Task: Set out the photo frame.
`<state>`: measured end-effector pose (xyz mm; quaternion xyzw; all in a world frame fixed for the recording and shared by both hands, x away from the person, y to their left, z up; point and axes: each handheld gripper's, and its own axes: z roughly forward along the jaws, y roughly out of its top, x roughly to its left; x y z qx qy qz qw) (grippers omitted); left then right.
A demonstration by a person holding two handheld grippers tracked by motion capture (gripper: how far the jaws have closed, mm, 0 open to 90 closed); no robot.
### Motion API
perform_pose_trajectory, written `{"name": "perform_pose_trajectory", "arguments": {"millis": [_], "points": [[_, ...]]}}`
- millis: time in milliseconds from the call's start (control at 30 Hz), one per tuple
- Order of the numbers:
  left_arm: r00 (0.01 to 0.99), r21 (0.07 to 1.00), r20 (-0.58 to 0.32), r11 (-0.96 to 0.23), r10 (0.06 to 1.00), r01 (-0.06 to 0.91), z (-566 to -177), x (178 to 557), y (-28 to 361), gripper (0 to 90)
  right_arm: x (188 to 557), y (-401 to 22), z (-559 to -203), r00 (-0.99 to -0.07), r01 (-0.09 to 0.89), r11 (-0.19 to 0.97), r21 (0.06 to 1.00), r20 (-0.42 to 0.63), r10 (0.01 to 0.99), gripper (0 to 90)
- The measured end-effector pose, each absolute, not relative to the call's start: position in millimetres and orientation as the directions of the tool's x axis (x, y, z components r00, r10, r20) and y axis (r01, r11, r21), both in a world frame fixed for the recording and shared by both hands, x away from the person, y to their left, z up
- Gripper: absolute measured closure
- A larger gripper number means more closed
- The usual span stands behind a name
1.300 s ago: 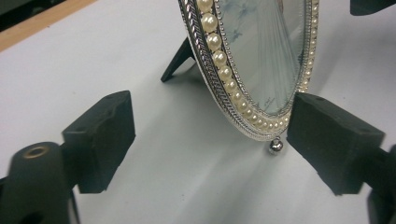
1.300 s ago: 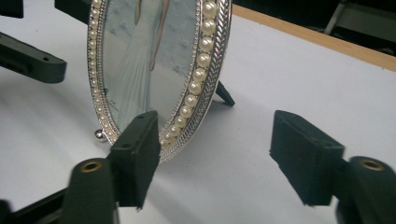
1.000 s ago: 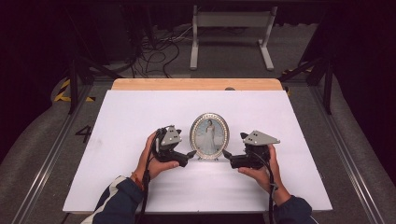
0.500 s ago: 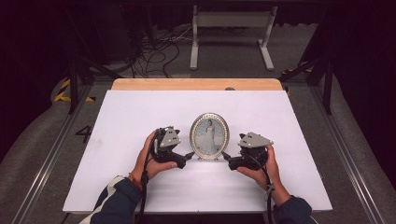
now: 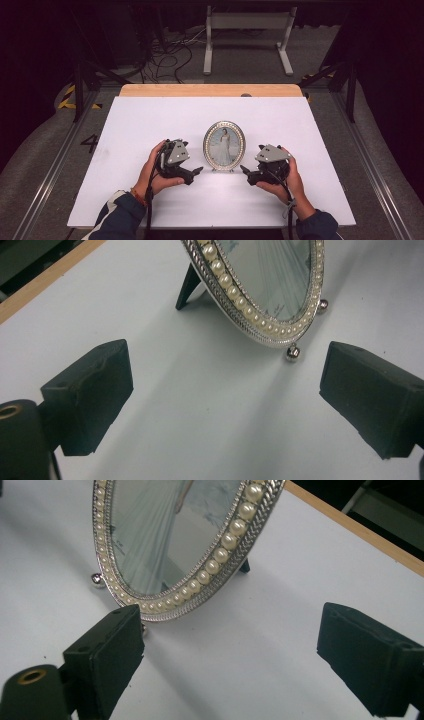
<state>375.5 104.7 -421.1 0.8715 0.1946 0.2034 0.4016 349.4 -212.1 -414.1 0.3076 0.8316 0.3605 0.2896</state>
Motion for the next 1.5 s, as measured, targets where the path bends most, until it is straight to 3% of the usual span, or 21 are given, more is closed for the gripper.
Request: {"name": "perform_pose_trajectory", "arguments": {"millis": [1500], "points": [[0.792,0.755,0.225,-0.615,0.567,0.226,-439.6,343.7,180.2,8.9,329.5,-265.1,-427.4,-0.6,0.34,0.564,0.753,-0.288,0.746,11.4]]}}
